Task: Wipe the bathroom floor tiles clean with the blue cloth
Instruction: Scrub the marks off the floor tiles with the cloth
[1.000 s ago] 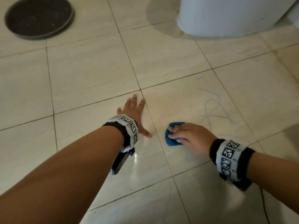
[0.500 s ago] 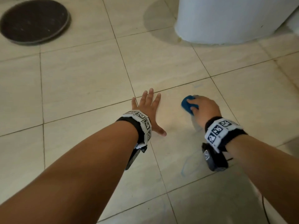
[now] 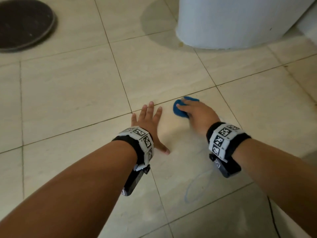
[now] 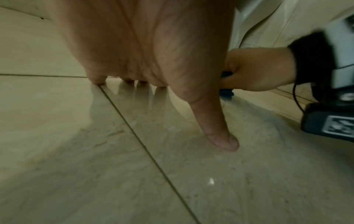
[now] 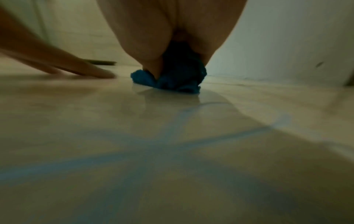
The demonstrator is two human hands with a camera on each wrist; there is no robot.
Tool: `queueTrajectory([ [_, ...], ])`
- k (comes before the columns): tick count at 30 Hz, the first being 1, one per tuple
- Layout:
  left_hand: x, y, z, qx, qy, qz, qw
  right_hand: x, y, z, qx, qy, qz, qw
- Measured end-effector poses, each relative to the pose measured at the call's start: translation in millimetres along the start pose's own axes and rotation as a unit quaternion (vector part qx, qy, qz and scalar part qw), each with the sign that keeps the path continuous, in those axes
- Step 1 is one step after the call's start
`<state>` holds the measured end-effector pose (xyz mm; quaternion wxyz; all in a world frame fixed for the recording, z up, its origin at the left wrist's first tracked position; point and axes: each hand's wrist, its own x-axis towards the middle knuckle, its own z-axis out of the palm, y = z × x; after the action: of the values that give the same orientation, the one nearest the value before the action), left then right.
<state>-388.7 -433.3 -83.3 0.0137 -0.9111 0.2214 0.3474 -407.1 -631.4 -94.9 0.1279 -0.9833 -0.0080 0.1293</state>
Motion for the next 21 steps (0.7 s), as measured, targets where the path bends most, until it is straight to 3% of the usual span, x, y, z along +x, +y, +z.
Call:
queueTrajectory([
  [2, 0.0, -0.5, 0.8, -0.004, 0.004, 0.004, 1.000, 12.1, 30.9, -16.5, 0.030, 0.030, 0.099, 0.994],
  [4, -0.1, -0.9, 1.5, -0.009, 0.006, 0.007, 1.000, 18.2, 48.0, -27.6, 0.072, 0.010, 0.212, 0.975],
  [5, -0.1, -0.9, 1.9, -0.010, 0.005, 0.007, 1.000, 16.6, 43.6, -25.4, 0.077, 0.006, 0.206, 0.975],
  [9, 1.6, -0.9, 1.3, 0.000, 0.006, 0.004, 1.000, -1.5, 17.0, -3.6, 0.044, 0.037, 0.006, 0.998],
  [12, 0.7, -0.5, 0.8, -0.004, 0.004, 0.006, 1.000, 3.2, 41.9, -20.9, 0.096, 0.070, 0.127, 0.985],
  [14, 0.0, -0.4, 1.4, -0.001, 0.008, 0.006, 1.000, -1.2, 39.5, -27.1, 0.069, 0.075, 0.194, 0.976],
  [16, -0.2, -0.4, 1.9, -0.001, 0.007, 0.005, 1.000, -16.6, 9.5, -19.2, 0.047, 0.054, 0.135, 0.988],
  [19, -0.1, -0.1, -0.1, 0.000, 0.010, 0.002, 1.000, -36.3, -33.9, 2.9, 0.029, -0.005, -0.033, 0.999],
  [21, -0.8, 0.6, -1.0, 0.002, 0.011, 0.004, 1.000, -31.5, -27.2, 4.9, 0.038, -0.014, -0.045, 0.998],
])
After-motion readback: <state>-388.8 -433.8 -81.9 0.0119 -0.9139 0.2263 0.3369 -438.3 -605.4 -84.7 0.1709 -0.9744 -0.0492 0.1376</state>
